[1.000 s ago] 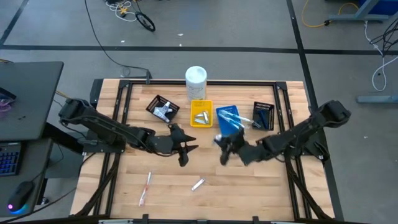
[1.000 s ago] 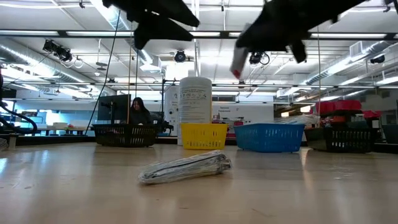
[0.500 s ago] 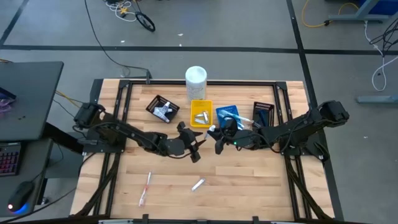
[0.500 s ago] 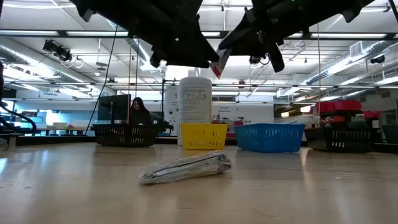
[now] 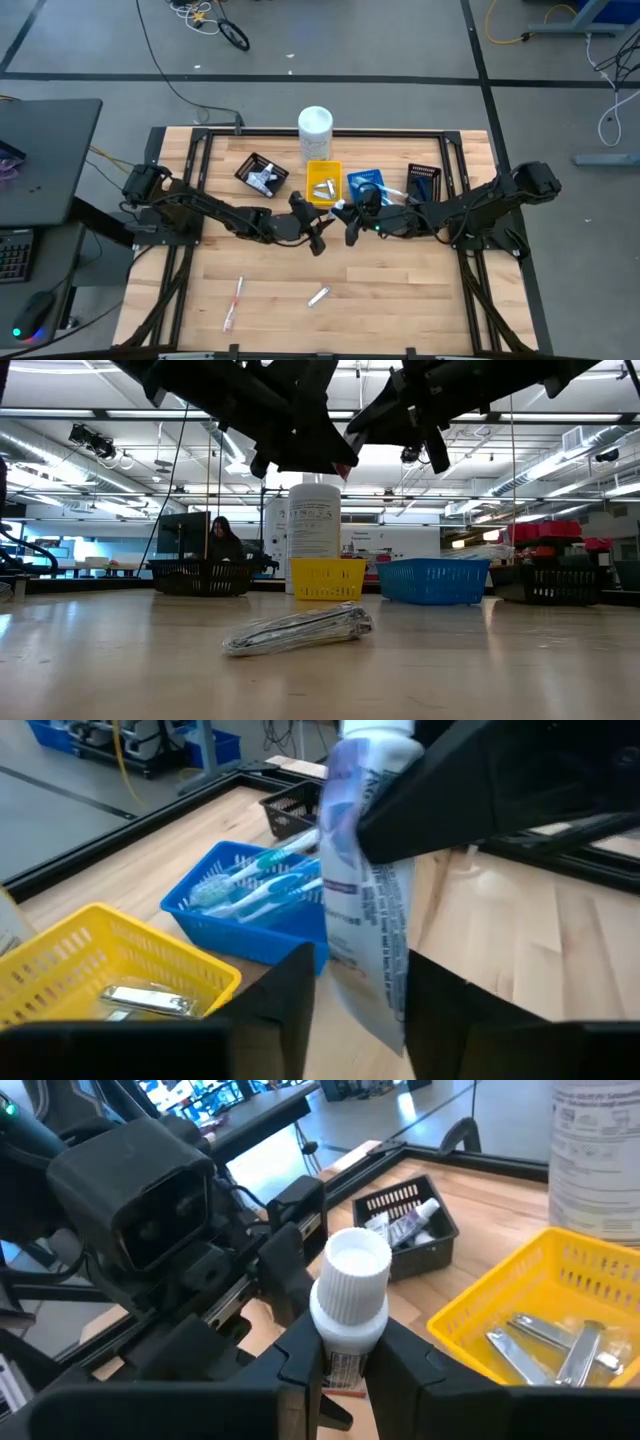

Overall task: Pick & Place Travel size toiletries
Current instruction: Put the white toothpaste into the left black bin

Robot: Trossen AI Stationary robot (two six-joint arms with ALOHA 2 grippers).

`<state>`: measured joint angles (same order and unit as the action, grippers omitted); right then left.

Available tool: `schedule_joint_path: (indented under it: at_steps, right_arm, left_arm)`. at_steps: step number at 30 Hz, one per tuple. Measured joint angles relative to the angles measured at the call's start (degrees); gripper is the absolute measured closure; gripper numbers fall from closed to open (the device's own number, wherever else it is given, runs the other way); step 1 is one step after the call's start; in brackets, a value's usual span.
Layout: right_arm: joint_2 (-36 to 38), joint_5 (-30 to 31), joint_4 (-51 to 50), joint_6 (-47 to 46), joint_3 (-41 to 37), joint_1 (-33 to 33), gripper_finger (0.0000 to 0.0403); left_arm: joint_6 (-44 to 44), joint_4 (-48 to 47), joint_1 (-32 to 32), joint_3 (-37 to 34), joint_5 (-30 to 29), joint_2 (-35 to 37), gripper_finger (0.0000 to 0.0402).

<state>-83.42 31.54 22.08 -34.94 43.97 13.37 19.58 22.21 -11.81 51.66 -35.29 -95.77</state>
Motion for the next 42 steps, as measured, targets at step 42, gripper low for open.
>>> schedule_joint_path:
  at_steps: [42]
  right_arm:
    - [-1.03,-10.75,-21.84,-6.26,0.00,-4.17,0.0265]
  left_arm:
    - [2.35,-22.72,6.77,0.05,-6.61,5.69,0.0392]
